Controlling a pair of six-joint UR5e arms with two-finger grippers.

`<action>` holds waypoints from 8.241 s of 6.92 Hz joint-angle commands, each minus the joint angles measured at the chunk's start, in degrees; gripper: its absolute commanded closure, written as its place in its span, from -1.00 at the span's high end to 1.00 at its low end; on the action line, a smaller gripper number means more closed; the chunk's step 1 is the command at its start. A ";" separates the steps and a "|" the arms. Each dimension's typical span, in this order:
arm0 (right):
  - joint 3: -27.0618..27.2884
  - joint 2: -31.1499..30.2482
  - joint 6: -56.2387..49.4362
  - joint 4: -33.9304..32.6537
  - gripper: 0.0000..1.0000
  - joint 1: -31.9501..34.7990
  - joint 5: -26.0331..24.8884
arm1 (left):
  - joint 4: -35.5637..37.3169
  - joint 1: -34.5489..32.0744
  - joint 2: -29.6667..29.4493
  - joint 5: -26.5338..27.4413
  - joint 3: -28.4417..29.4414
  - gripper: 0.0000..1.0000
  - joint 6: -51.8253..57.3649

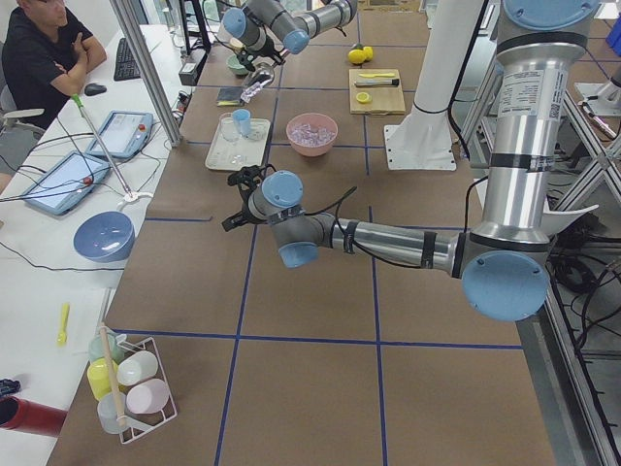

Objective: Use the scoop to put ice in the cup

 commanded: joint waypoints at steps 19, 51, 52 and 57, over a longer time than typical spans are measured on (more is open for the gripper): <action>33.67 -47.85 9.90 24.87 -1.00 23.08 13.17 | 12.25 -4.72 3.87 0.62 -0.07 1.00 -1.15; 46.85 -70.35 29.62 53.63 1.00 20.76 23.90 | 58.82 -15.65 -5.26 5.45 -2.10 1.00 18.90; 44.84 -70.79 23.43 53.54 1.00 25.49 24.42 | 63.24 -15.64 -5.97 4.84 -2.53 1.00 18.90; 33.68 -72.91 4.43 53.72 1.00 40.81 29.78 | 64.42 -17.91 1.48 -9.23 -1.66 1.00 19.69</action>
